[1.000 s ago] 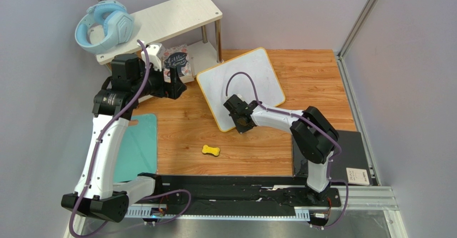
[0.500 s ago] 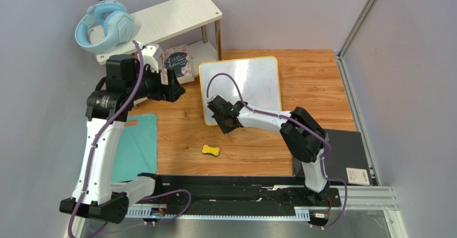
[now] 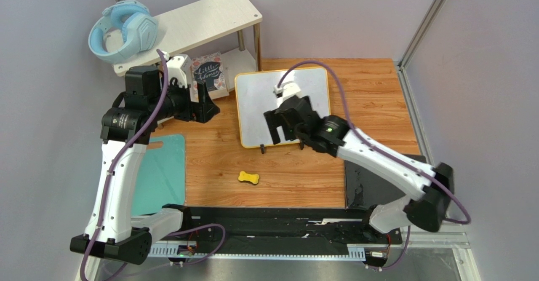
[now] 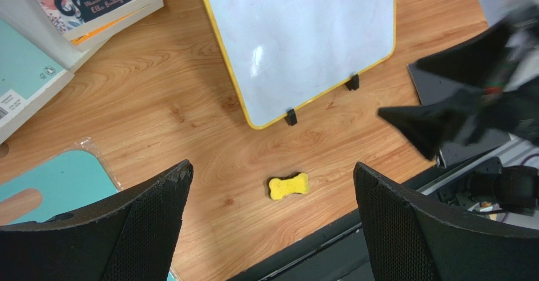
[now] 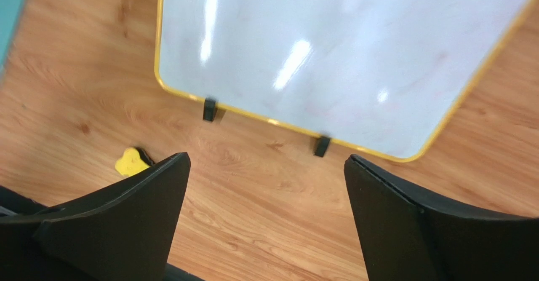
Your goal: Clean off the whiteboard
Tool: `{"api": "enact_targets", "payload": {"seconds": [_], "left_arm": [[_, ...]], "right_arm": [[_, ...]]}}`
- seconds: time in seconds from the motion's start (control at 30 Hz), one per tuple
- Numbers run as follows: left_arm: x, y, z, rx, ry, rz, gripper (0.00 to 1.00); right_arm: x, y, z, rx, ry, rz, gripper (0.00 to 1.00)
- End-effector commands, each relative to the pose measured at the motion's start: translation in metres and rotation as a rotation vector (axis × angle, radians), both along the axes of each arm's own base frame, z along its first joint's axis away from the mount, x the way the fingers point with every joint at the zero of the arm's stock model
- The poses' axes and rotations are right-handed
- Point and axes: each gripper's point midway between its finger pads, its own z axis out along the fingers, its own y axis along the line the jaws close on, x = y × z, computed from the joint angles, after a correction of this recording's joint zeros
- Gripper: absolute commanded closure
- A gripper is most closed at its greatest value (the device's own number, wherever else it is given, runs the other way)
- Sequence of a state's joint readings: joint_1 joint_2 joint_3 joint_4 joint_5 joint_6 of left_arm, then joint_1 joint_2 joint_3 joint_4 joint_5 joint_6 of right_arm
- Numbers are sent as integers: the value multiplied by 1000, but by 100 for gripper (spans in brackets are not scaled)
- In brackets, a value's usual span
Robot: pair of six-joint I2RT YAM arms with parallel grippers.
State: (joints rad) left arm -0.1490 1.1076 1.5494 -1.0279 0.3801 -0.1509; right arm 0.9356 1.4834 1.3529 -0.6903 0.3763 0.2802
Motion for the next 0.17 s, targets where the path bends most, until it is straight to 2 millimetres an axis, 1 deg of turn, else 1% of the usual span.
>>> {"api": "enact_targets", "payload": {"seconds": [0.0,0.03,0.07,0.1,0.13], "left_arm": [[-9,-12,8,-51,-25,-67,1],[-9,-13,5,-54,-20,-75,1],[-12,-17,6,-64,-25,-98,1],[-11,-18,6,-72,-31,-105,1],[-11,-18,4,-75,-25,-102,1]], "right_arm": [[7,-51,54,36,-153,-155,0],[5,-60,66,64,-176,-174,0],[5,-67,70,75,-185,-191,0],[3,-72,69,76,-184,-195,0],[1,-78,76,100,-199,-210,0]]}}
